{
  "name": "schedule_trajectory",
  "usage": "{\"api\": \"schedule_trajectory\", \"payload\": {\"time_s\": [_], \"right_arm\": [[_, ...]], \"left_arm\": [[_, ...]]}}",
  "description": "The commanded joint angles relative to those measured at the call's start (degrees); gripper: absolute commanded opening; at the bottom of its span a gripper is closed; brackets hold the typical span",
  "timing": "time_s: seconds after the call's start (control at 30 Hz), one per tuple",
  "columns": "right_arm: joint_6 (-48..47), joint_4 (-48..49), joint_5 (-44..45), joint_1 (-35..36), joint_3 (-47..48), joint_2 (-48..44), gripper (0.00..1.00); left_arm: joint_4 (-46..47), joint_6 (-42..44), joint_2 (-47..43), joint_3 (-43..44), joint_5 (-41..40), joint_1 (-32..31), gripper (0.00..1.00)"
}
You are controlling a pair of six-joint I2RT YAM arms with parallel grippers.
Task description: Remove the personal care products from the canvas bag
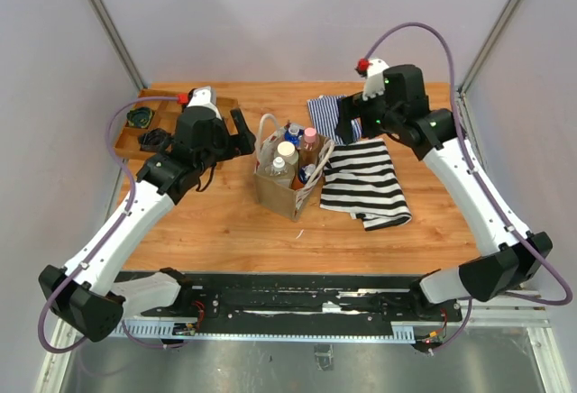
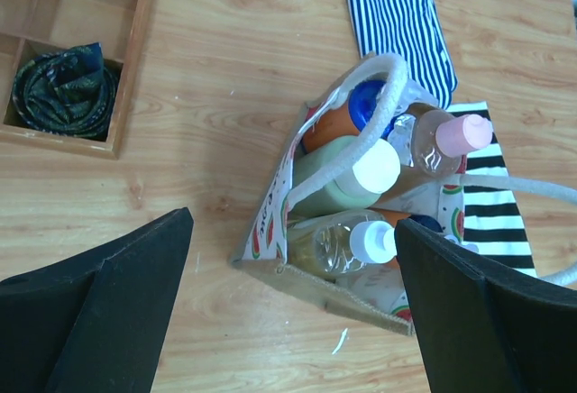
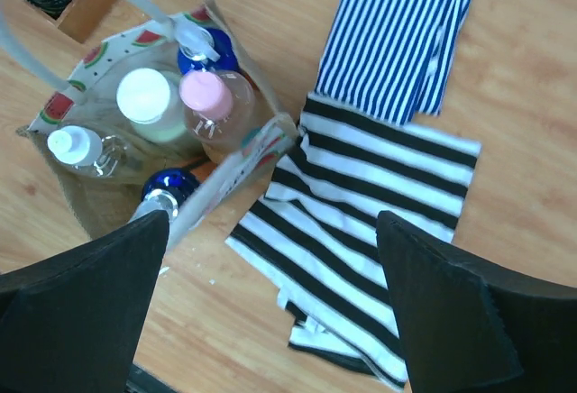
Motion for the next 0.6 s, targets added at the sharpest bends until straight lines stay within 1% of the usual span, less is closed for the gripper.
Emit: {"api": "schedule_trajectory", "payload": {"time_s": [0.0,0.1,0.13,0.2,0.37,0.47,0.57], "right_arm": [[-11.49,3.31,9.37,8.76,6.06,2.31,0.98],[-10.66,-1.82,6.06,8.86,13.54,8.92,0.99],[-9.87,-2.40,4.78,8.86,14.56,10.37,0.99],[-8.29,-1.91,3.07,8.94,14.65,11.57,0.98],[-6.74,0.21,2.98,9.45,12.67,11.70,0.99],[-6.38,-0.01,4.04,9.62,12.60,11.81,0.99],[-6.12,-0.07,4.39,9.63,12.37,11.76,0.99]], "left_arm": [[0.68,-0.35,0.88,-0.85,-0.28,-0.44,1.00],[0.22,-0.71,1.14,-0.87,-0.09,-0.45,1.00],[0.06,-0.85,1.02,-0.98,-0.24,-0.45,1.00],[-0.09,-0.66,0.42,-1.15,-1.06,-0.46,1.00],[-0.70,0.52,-0.63,-0.87,-3.08,-0.44,1.00],[-0.55,2.00,0.02,-0.31,-3.89,-0.44,1.00],[-1.49,3.47,2.03,2.14,-5.98,-0.45,1.00]]}}
